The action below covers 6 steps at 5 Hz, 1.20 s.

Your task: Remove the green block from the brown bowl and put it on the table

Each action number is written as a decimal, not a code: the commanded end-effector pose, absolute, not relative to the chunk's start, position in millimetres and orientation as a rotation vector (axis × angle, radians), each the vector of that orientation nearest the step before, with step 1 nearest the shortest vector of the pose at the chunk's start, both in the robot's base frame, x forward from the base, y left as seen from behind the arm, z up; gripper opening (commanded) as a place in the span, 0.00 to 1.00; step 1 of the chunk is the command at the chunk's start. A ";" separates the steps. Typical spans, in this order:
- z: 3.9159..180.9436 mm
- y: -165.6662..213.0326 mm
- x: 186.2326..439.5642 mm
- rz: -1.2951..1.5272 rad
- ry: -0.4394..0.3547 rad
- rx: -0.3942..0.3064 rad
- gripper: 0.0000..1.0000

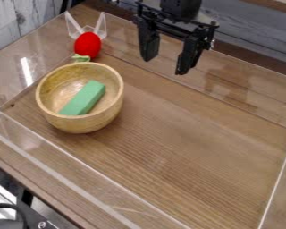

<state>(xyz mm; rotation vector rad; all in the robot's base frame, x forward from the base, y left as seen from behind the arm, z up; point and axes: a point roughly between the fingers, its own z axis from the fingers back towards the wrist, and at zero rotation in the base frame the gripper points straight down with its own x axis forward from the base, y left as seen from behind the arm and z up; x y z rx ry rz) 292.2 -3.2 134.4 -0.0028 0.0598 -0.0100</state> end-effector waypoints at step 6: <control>96.2 114.0 250.1 0.148 0.009 0.026 1.00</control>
